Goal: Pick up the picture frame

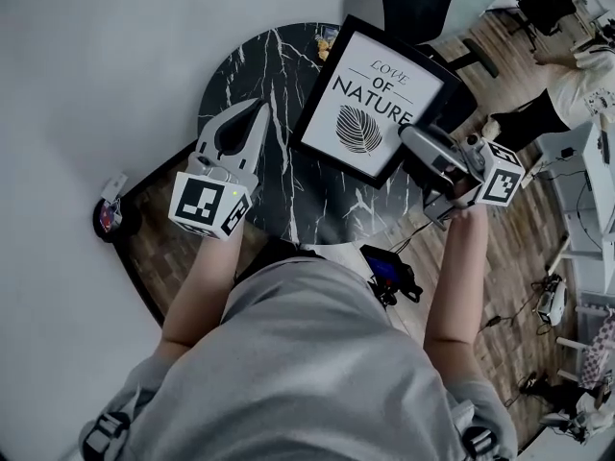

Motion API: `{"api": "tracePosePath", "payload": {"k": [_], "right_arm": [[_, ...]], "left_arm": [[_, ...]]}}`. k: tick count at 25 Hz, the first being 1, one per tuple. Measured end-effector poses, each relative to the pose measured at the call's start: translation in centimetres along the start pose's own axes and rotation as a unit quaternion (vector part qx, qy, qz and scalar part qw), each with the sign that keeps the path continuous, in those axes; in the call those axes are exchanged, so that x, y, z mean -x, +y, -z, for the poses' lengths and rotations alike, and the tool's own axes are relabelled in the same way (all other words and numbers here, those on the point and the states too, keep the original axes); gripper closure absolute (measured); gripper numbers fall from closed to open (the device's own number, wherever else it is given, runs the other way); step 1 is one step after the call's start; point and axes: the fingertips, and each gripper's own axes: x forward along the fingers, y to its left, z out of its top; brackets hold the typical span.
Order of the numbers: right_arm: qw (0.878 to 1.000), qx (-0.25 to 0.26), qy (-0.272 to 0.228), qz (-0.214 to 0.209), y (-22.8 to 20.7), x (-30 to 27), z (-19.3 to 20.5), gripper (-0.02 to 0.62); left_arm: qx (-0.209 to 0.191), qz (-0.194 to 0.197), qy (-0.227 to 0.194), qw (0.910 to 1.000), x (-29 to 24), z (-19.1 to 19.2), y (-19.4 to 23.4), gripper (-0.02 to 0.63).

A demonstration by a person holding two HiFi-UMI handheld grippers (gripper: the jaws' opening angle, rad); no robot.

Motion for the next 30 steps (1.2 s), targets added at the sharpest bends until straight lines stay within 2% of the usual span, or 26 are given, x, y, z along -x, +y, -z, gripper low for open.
{"api": "tracePosePath", "payload": {"k": [7,30], "right_arm": [[1.000,-0.009,-0.006,-0.013,0.1,0.0,-0.1,0.523],[1.000,-0.011,-0.001,-0.008,0.0,-0.1,-0.1,0.523]], "left_arm": [[0.003,-0.001,-0.005,1.0000,-0.2,-0.5,0.0,0.600],[0.011,0.004,0.014,0.9998,-0.4,0.4,0.0,0.600]]}}
